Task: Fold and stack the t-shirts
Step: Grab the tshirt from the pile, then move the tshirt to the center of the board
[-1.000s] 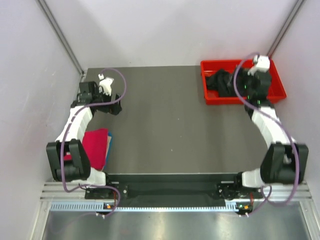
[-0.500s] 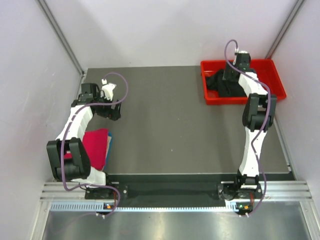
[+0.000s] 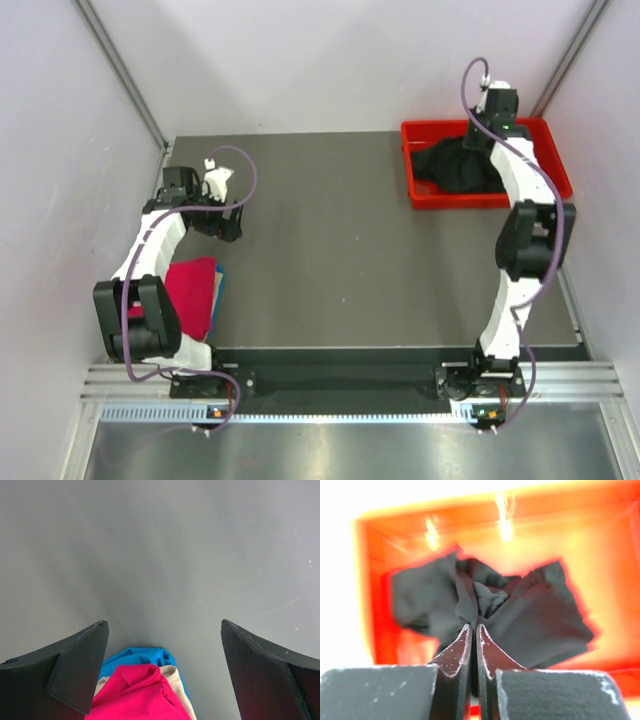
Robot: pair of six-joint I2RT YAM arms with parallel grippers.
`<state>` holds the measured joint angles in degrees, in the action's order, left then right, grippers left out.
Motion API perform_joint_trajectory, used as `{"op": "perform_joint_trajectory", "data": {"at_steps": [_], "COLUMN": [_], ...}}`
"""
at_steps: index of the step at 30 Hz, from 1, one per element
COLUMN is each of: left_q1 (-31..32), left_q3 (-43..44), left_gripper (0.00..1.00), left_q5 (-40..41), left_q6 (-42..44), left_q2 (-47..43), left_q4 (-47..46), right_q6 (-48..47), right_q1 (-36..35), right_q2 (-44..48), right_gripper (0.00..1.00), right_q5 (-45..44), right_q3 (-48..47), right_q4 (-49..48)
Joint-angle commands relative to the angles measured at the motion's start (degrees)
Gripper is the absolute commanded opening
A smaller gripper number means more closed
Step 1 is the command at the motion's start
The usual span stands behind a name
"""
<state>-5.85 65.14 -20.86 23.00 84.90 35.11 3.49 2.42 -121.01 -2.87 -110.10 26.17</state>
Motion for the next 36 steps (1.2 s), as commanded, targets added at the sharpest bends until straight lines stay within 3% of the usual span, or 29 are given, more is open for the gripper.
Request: {"op": "perform_joint_trajectory", "data": {"at_steps": [1, 7, 12, 17, 21, 25, 29, 30, 31, 33, 36], "left_q1": [0.13, -0.22, -0.66, -1.18, -1.1, -1.01, 0.04, 0.92, 3.54, 8.45, 15.22], "left_q3": [0.16, 0.51, 0.33, 0.77, 0.42, -0.63, -1.25, -1.42, -1.95, -3.17, -6.33], "left_gripper": [0.98, 0.99, 0.99, 0.99, 0.99, 0.99, 0.98, 0.98, 0.97, 0.97, 0.98], "left_q5": [-1.81, 0.38, 1.88, 2.76, 2.5, -2.75, -8.91, -9.11, -8.5, -7.61, -9.02], "left_q6": [1.34, -0.41, -1.64, -2.0, -1.91, 0.02, 2.22, 3.0, 3.19, 4.06, 5.64], "left_q2": [-1.93, -4.3, -5.45, -6.15, -6.51, -6.15, -5.63, -5.71, -5.71, -6.33, -7.38], "left_q4": [0.75, -0.31, -1.01, -1.54, -2.15, -1.72, 0.57, 0.92, 1.36, 1.62, 2.42], "right_q6": [-1.55, -12.97, -7.3, 7.38, 13.2, 15.41, 11.73, 11.2, 10.5, 8.56, 8.11], "right_q1": [-4.5, -22.52, -32.46, -34.41, -35.02, -35.02, -34.15, -33.62, -33.36, -32.65, -31.69], "right_q2": [16.66, 34.68, 42.78, 46.74, 44.82, 37.27, 25.42, 23.82, 22.76, 22.66, 28.53], "right_gripper": [0.0, 0.0, 0.0, 0.0, 0.0, 0.02, 0.23, 0.4, 0.5, 0.61, 0.69], "right_q5": [4.52, 8.75, 18.58, 25.37, 21.36, 16.16, 10.01, 6.6, 4.13, -4.13, -5.31], "right_q3": [0.67, 7.88, 12.71, 27.27, 36.87, 41.2, 33.85, 31.9, 29.45, 29.16, 34.5], "right_q4": [-3.4, -8.5, -13.93, -25.45, -30.56, -28.12, -16.73, -14.51, -12.92, -10.27, -10.96]}}
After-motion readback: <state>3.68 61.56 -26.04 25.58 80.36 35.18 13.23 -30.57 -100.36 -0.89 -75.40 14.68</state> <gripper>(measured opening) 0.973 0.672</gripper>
